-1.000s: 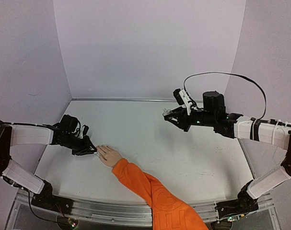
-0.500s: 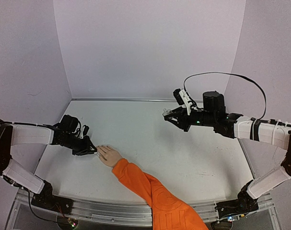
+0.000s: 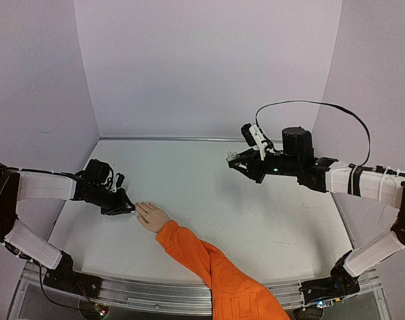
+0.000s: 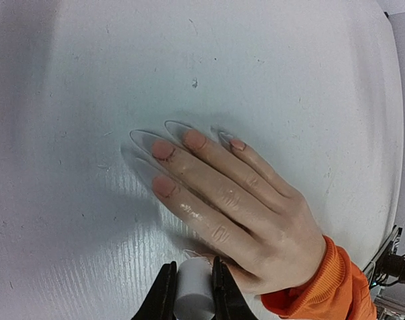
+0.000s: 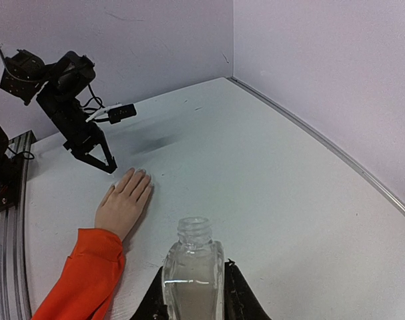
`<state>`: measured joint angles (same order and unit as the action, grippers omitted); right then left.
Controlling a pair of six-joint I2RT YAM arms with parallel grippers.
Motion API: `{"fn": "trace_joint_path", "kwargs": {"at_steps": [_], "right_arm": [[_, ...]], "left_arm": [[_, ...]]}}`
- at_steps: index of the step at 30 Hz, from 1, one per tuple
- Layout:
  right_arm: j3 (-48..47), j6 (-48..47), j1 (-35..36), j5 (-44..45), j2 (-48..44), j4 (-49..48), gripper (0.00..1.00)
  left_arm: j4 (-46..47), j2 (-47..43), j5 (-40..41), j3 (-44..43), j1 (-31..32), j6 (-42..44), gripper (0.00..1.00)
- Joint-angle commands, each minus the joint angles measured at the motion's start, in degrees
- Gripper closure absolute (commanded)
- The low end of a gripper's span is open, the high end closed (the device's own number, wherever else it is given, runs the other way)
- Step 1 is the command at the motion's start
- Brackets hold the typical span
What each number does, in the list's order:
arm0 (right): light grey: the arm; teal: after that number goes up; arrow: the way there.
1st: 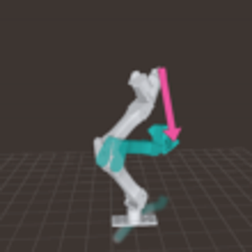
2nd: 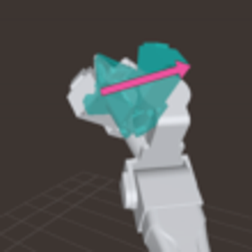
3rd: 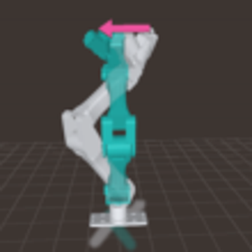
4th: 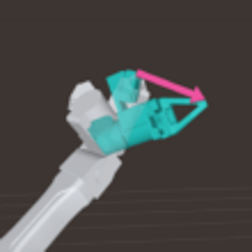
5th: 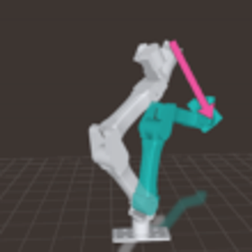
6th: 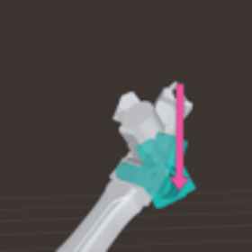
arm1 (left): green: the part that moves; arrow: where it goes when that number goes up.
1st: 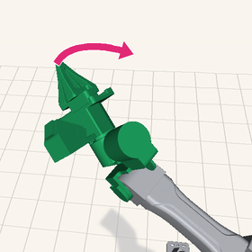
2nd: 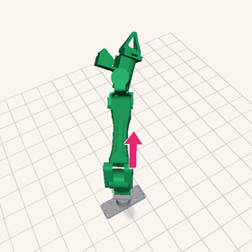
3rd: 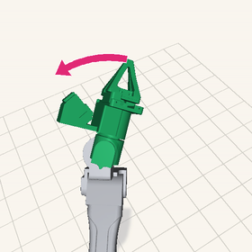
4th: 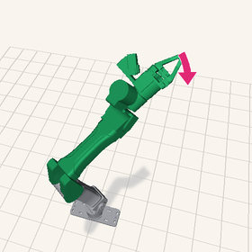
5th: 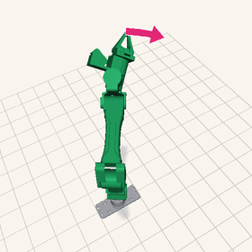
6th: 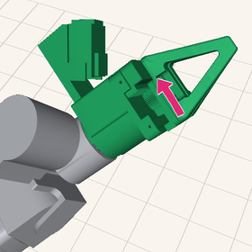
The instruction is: Paint the nails
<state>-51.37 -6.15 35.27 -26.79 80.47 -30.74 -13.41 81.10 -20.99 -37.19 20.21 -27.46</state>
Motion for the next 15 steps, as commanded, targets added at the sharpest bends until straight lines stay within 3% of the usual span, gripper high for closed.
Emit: {"fn": "trace_joint_path", "kwargs": {"at_steps": [1, 15], "right_arm": [[-3.1, 0.7, -0.4, -1.0, 0.1, -1.9, 1.00], [-3.5, 0.7, -0.4, -0.7, 0.6, -1.8, 1.00]], "left_arm": [[1.9, 0.9, 1.0, -2.8, 0.1, 1.2, 1.00], [2.8, 1.7, 2.0, -3.9, -0.3, 1.9, 1.00]]}}
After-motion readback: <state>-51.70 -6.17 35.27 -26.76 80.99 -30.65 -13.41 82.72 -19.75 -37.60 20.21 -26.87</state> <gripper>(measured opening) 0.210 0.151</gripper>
